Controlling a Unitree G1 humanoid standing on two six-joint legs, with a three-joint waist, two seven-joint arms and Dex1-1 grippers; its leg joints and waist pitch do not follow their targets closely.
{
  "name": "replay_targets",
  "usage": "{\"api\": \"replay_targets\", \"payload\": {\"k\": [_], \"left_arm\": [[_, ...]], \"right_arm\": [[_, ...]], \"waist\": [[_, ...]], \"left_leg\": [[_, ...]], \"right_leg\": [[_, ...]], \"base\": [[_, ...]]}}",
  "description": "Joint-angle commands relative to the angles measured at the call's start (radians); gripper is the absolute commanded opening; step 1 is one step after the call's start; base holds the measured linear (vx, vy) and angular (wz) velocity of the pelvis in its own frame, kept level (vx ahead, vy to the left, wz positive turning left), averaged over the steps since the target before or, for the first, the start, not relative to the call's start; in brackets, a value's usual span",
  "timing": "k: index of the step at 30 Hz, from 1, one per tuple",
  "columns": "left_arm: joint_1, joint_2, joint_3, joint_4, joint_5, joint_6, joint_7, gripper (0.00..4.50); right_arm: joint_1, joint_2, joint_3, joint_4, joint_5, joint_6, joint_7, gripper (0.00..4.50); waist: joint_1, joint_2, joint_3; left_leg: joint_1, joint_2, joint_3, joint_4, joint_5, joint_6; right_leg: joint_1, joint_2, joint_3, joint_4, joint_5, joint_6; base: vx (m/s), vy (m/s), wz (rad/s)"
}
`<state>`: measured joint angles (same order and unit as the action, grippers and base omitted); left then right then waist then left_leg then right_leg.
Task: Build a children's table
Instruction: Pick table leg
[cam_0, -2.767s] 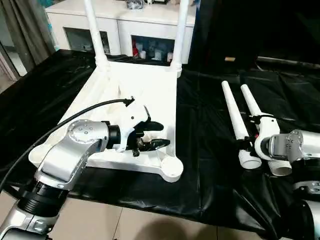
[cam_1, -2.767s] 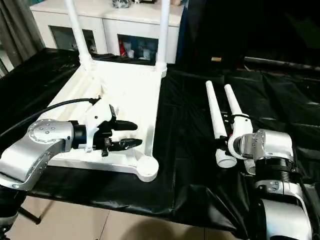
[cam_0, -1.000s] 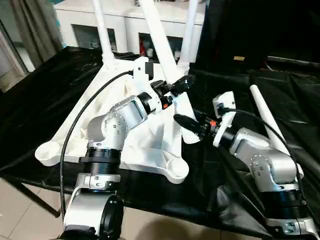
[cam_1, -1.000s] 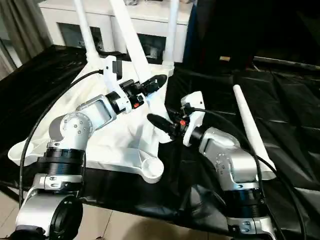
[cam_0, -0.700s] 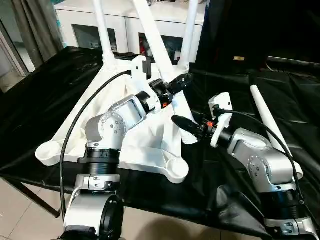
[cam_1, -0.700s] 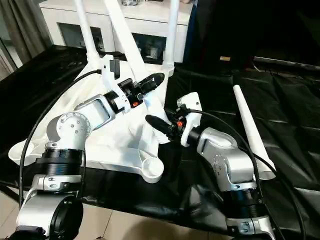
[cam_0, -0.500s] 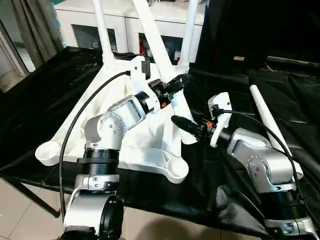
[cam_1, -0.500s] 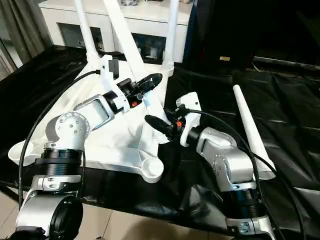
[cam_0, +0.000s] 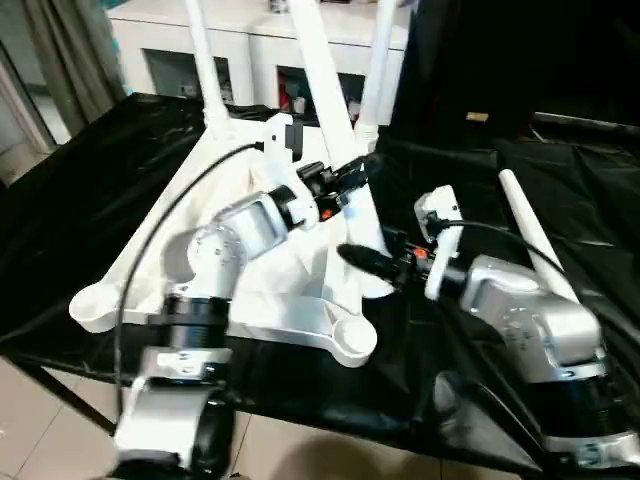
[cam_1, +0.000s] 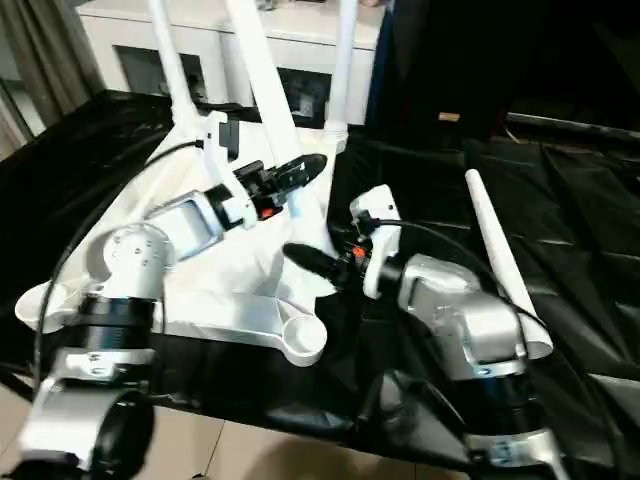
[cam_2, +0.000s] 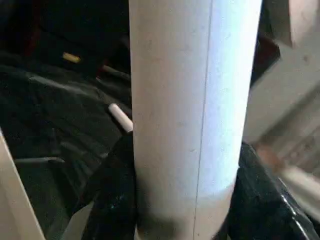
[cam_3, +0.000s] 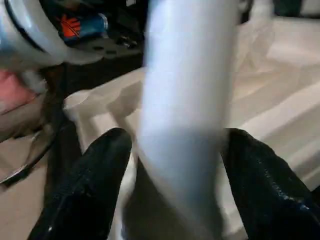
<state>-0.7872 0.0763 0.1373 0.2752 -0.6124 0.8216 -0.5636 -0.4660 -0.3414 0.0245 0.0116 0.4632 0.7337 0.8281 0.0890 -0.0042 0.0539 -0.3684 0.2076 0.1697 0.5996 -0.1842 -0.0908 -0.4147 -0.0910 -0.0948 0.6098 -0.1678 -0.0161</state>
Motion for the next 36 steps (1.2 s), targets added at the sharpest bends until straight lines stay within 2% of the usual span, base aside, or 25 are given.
{"api": "replay_targets", "payload": {"k": [1, 2, 3, 4, 5, 7, 8, 12, 13, 14, 16, 17, 23, 30, 31, 32, 33, 36], "left_arm": [[-0.022, 0.023, -0.035, -0.04, -0.012, 0.026, -0.073, 1.88], [-0.021, 0.041, -0.053, -0.054, -0.019, 0.036, -0.11, 1.88], [-0.017, 0.075, -0.086, -0.081, -0.033, 0.058, -0.18, 1.88], [-0.016, 0.082, -0.092, -0.087, -0.037, 0.063, -0.193, 1.88], [-0.011, 0.102, -0.114, -0.106, -0.047, 0.076, -0.237, 1.88], [-0.007, 0.108, -0.127, -0.118, -0.061, 0.085, -0.265, 1.88], [-0.009, 0.104, -0.127, -0.115, -0.063, 0.083, -0.268, 1.88], [-0.012, 0.1, -0.132, -0.11, -0.064, 0.076, -0.283, 1.88], [-0.012, 0.099, -0.132, -0.116, -0.068, 0.076, -0.291, 1.88], [-0.012, 0.101, -0.133, -0.119, -0.071, 0.075, -0.297, 1.88], [-0.012, 0.101, -0.132, -0.121, -0.074, 0.077, -0.3, 1.88], [-0.006, 0.108, -0.14, -0.139, -0.081, 0.079, -0.323, 1.88], [-0.003, 0.103, -0.147, -0.149, -0.089, 0.079, -0.341, 1.88], [-0.005, 0.098, -0.154, -0.154, -0.1, 0.079, -0.357, 1.88], [-0.005, 0.094, -0.157, -0.154, -0.099, 0.079, -0.358, 1.88], [-0.005, 0.091, -0.159, -0.154, -0.099, 0.079, -0.359, 1.88], [-0.005, 0.089, -0.162, -0.153, -0.098, 0.08, -0.361, 1.88], [-0.002, 0.088, -0.175, -0.154, -0.096, 0.082, -0.369, 1.88]], "right_arm": [[-0.031, -0.029, -0.039, -0.013, 0.061, 0.07, 0.04, 3.18], [-0.039, -0.046, -0.05, -0.012, 0.087, 0.1, 0.061, 3.18], [-0.056, -0.073, -0.066, -0.007, 0.13, 0.155, 0.098, 3.18], [-0.059, -0.077, -0.068, -0.006, 0.138, 0.165, 0.105, 3.18], [-0.071, -0.088, -0.07, 0.0, 0.159, 0.197, 0.126, 3.18], [-0.085, -0.097, -0.066, 0.014, 0.173, 0.22, 0.149, 3.18], [-0.093, -0.105, -0.058, 0.023, 0.18, 0.235, 0.162, 3.18], [-0.1, -0.134, -0.023, 0.029, 0.191, 0.272, 0.201, 3.18], [-0.097, -0.144, -0.005, 0.03, 0.193, 0.289, 0.214, 3.18], [-0.095, -0.15, 0.005, 0.03, 0.198, 0.301, 0.22, 3.18], [-0.095, -0.152, 0.01, 0.03, 0.197, 0.304, 0.222, 3.18], [-0.097, -0.149, 0.023, 0.031, 0.21, 0.329, 0.233, 3.18], [-0.105, -0.146, 0.035, 0.03, 0.227, 0.345, 0.261, 3.18], [-0.104, -0.149, 0.049, 0.032, 0.227, 0.34, 0.269, 3.18], [-0.102, -0.149, 0.049, 0.032, 0.227, 0.337, 0.271, 2.89], [-0.1, -0.149, 0.049, 0.032, 0.225, 0.335, 0.273, 2.82], [-0.1, -0.148, 0.05, 0.032, 0.224, 0.332, 0.274, 2.82], [-0.097, -0.15, 0.053, 0.033, 0.22, 0.319, 0.28, 2.47]], "waist": [[0.002, 0.0, -0.073], [0.004, 0.001, -0.073], [0.002, 0.011, -0.072], [0.004, 0.008, -0.075], [0.004, 0.011, -0.074], [0.002, 0.008, -0.074], [0.003, 0.01, -0.074], [0.004, 0.008, -0.072], [0.005, 0.001, -0.072], [0.006, 0.004, -0.072], [0.007, 0.003, -0.073], [0.007, -0.005, -0.074], [0.008, 0.0, -0.075], [0.009, 0.0, -0.074], [0.009, 0.001, -0.074], [0.008, 0.0, -0.074], [0.009, 0.005, -0.074], [0.009, 0.001, -0.075]], "left_leg": [[0.004, 0.009, 0.001, -0.064, -0.129, 0.05], [0.005, 0.01, 0.002, -0.064, -0.129, 0.052], [0.005, 0.01, 0.001, -0.064, -0.131, 0.052], [0.006, 0.011, 0.001, -0.063, -0.131, 0.051], [0.004, 0.012, 0.001, -0.063, -0.126, 0.05], [0.003, 0.01, 0.002, -0.062, -0.124, 0.048], [0.003, 0.011, 0.002, -0.061, -0.122, 0.045], [0.004, 0.009, 0.004, -0.061, -0.144, 0.034], [0.003, 0.008, 0.004, -0.061, -0.138, 0.033], [0.003, 0.009, 0.004, -0.061, -0.133, 0.033], [0.001, 0.009, 0.004, -0.06, -0.131, 0.032], [0.0, 0.009, 0.003, -0.061, -0.122, 0.032], [0.001, 0.011, 0.004, -0.059, -0.102, 0.037], [0.001, 0.01, 0.004, -0.059, -0.114, 0.033], [0.001, 0.01, 0.004, -0.059, -0.114, 0.032], [0.001, 0.01, 0.004, -0.059, -0.114, 0.032], [0.001, 0.01, 0.003, -0.059, -0.116, 0.03], [0.001, 0.009, 0.004, -0.059, -0.12, 0.031]], "right_leg": [[0.073, -0.039, 0.045, -0.073, -0.188, -0.166], [0.073, -0.041, 0.045, -0.071, -0.179, -0.18], [0.072, -0.041, 0.044, -0.071, -0.173, -0.192], [0.074, -0.041, 0.044, -0.069, -0.166, -0.195], [0.074, -0.041, 0.045, -0.066, -0.148, -0.207], [0.075, -0.041, 0.044, -0.066, -0.14, -0.216], [0.075, -0.042, 0.044, -0.065, -0.141, -0.219], [0.075, -0.042, 0.044, -0.075, -0.207, -0.198], [0.078, -0.043, 0.043, -0.074, -0.224, -0.189], [0.075, -0.043, 0.043, -0.076, -0.233, -0.184], [0.075, -0.043, 0.043, -0.077, -0.238, -0.178], [0.076, -0.043, 0.042, -0.074, -0.235, -0.176], [0.074, -0.043, 0.044, -0.069, -0.193, -0.191], [0.075, -0.043, 0.044, -0.072, -0.21, -0.186], [0.075, -0.043, 0.044, -0.072, -0.212, -0.185], [0.075, -0.042, 0.044, -0.071, -0.213, -0.184], [0.075, -0.044, 0.043, -0.072, -0.217, -0.184], [0.075, -0.043, 0.043, -0.074, -0.224, -0.179]], "base": [[0.0, 0.0, 0.0], [0.0, 0.0, 0.0], [0.0, 0.0, 0.0], [0.0, 0.0, 0.0], [0.0, 0.0, 0.0], [0.0, 0.0, 0.0], [0.0, 0.0, 0.0], [0.0, 0.0, 0.0], [0.0, 0.0, 0.0], [0.0, 0.0, 0.0], [0.0, 0.0, 0.0], [0.0, 0.0, 0.0], [0.0, 0.0, 0.0], [0.0, 0.0, 0.0], [0.0, 0.0, 0.0], [0.0, 0.0, 0.0], [0.0, 0.0, 0.0], [0.0, 0.0, 0.0]]}}
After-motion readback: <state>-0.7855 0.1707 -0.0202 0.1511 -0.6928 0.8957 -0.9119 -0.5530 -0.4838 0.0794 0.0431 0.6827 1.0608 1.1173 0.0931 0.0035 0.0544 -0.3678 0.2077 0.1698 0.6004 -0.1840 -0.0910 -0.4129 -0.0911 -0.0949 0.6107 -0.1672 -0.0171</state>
